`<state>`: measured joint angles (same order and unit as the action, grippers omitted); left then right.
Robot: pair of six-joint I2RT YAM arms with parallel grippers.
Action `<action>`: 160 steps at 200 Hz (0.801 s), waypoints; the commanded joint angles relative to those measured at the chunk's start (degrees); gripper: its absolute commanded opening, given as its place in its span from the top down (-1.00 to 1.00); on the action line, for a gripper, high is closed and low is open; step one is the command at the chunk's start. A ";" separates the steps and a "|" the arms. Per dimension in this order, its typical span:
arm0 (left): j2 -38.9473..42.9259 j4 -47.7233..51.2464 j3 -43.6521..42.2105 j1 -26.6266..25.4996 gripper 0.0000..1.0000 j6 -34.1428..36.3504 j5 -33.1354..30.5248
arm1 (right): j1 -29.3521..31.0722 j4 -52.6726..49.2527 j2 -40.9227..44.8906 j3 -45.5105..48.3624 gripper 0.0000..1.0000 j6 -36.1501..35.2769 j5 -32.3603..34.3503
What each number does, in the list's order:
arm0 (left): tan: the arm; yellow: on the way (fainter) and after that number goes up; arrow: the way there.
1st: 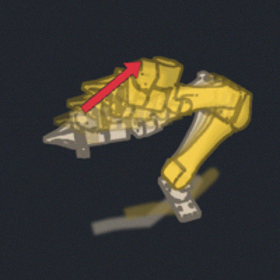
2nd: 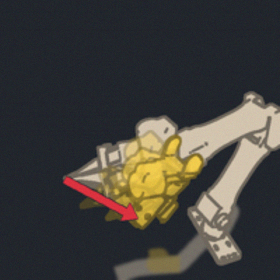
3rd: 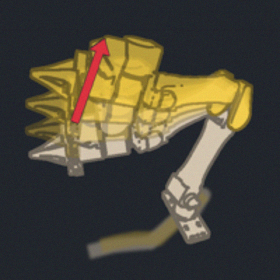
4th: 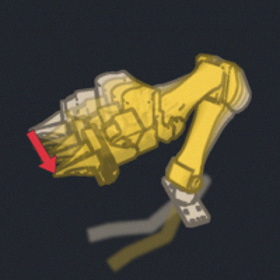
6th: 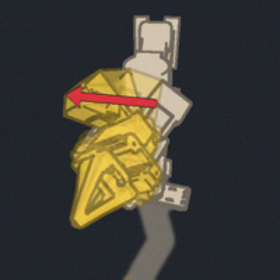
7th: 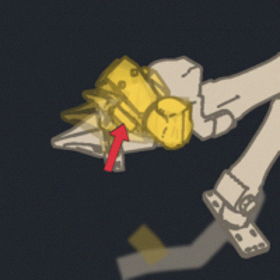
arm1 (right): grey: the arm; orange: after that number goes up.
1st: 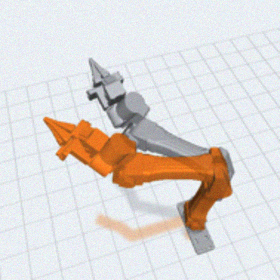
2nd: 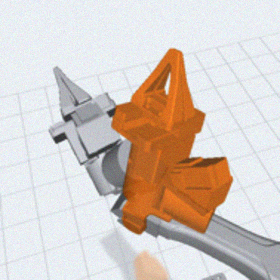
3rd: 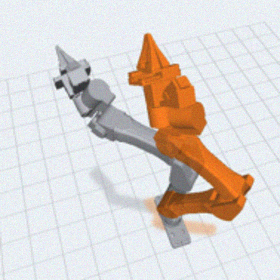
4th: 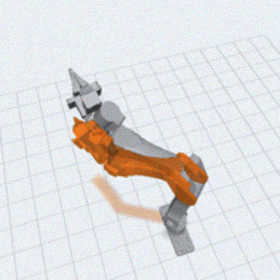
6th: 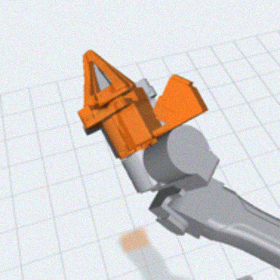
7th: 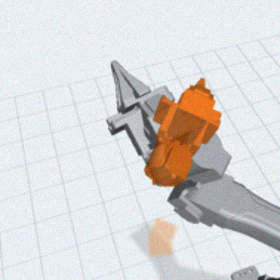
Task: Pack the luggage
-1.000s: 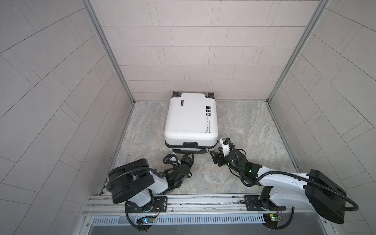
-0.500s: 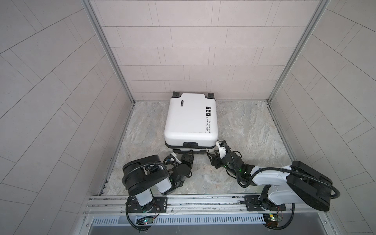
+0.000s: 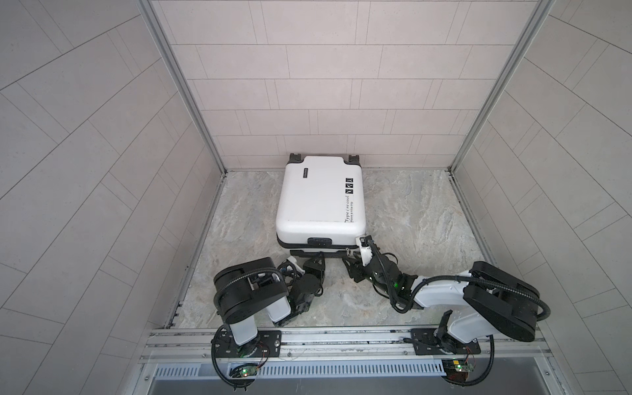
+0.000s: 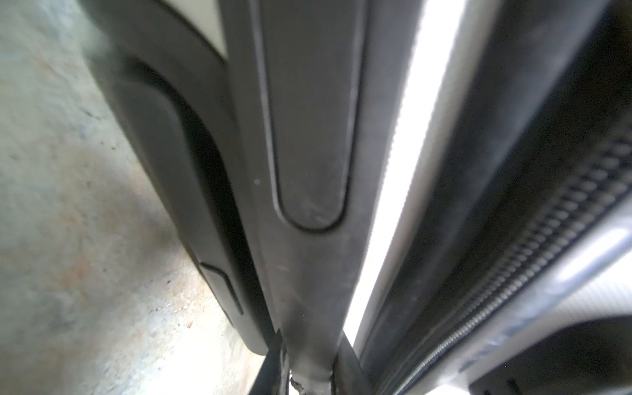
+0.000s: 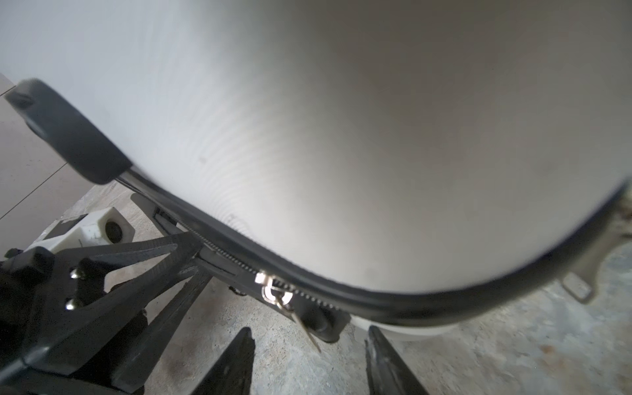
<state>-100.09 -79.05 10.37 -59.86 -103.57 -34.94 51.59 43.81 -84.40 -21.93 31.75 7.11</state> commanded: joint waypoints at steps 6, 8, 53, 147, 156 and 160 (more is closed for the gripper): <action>-1.01 2.24 1.03 0.09 1.00 1.78 0.91 | -0.53 5.18 -1.17 -2.48 -0.01 -0.24 3.98; -0.99 2.23 1.11 0.09 1.00 1.81 1.10 | -0.53 5.28 -1.24 -2.54 0.00 -0.14 4.12; -2.40 2.25 3.91 0.09 1.00 2.09 4.33 | -1.42 10.51 -3.86 -2.09 0.33 2.91 7.44; -4.08 2.24 8.07 0.11 1.00 2.07 7.43 | -4.97 19.36 -6.44 -0.42 0.78 6.13 3.02; -4.06 2.23 8.17 0.09 1.00 2.06 7.43 | -5.01 19.27 -6.31 -0.48 0.85 6.11 2.91; -4.06 2.23 8.10 0.14 1.00 2.11 7.54 | -5.09 19.22 -6.23 -0.41 0.88 6.05 2.91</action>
<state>-103.63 -76.79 16.71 -58.57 -103.57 -32.25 46.68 57.43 -91.11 -21.93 36.53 11.92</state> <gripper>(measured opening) 0.192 0.096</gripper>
